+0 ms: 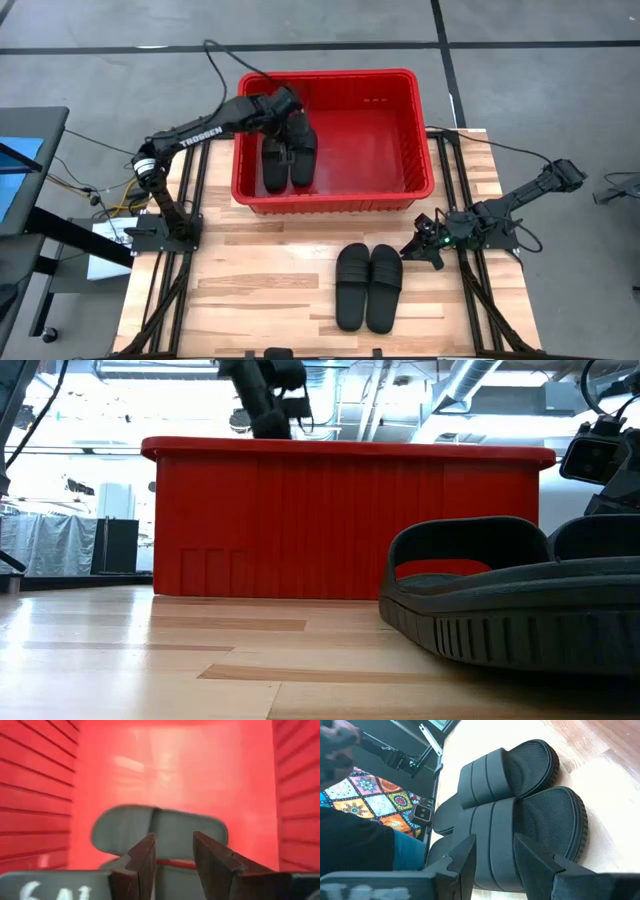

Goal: Pick and place slides into bin
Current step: Put the black slides into the red box

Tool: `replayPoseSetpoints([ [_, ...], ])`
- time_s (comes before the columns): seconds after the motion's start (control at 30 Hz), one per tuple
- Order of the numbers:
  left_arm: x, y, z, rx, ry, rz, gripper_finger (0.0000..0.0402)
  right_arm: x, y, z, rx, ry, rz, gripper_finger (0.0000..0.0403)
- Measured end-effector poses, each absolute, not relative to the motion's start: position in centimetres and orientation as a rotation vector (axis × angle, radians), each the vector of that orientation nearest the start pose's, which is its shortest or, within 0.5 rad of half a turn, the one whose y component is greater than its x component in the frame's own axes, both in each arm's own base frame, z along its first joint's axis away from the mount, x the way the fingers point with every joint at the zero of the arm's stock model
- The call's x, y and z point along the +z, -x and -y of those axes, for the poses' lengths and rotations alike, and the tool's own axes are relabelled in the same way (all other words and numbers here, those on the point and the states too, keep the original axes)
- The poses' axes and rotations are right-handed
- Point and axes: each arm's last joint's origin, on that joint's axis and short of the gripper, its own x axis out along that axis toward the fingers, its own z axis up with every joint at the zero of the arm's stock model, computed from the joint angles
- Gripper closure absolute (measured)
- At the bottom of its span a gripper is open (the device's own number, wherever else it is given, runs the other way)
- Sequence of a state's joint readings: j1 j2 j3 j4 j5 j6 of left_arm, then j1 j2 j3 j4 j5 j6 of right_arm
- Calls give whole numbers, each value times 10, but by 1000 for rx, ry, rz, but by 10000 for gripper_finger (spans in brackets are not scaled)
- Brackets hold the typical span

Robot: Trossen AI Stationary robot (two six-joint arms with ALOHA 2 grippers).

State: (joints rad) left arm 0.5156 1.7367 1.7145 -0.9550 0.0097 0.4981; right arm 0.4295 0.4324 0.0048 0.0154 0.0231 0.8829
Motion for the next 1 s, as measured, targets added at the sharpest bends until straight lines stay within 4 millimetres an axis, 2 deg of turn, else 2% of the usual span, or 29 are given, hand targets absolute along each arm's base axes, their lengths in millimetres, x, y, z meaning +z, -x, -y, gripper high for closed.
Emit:
replayPoseSetpoints([
  [0.2,389,-313,-170,254,-169,-947,281,128,-106,-48,194,-765,-550,280],
  [0.5,440,-315,-129,185,-157,-803,292,128,-106,-48,194,-765,-551,280],
  [0.8,467,-324,-75,53,-20,-641,302,128,-106,-48,194,-765,-551,280],
  [0.9,482,-323,-48,0,-13,-526,308,128,-106,-48,194,-765,-551,280],
  [1.0,501,-314,-20,-28,-57,-403,314,128,-106,-48,194,-765,-550,280],
])
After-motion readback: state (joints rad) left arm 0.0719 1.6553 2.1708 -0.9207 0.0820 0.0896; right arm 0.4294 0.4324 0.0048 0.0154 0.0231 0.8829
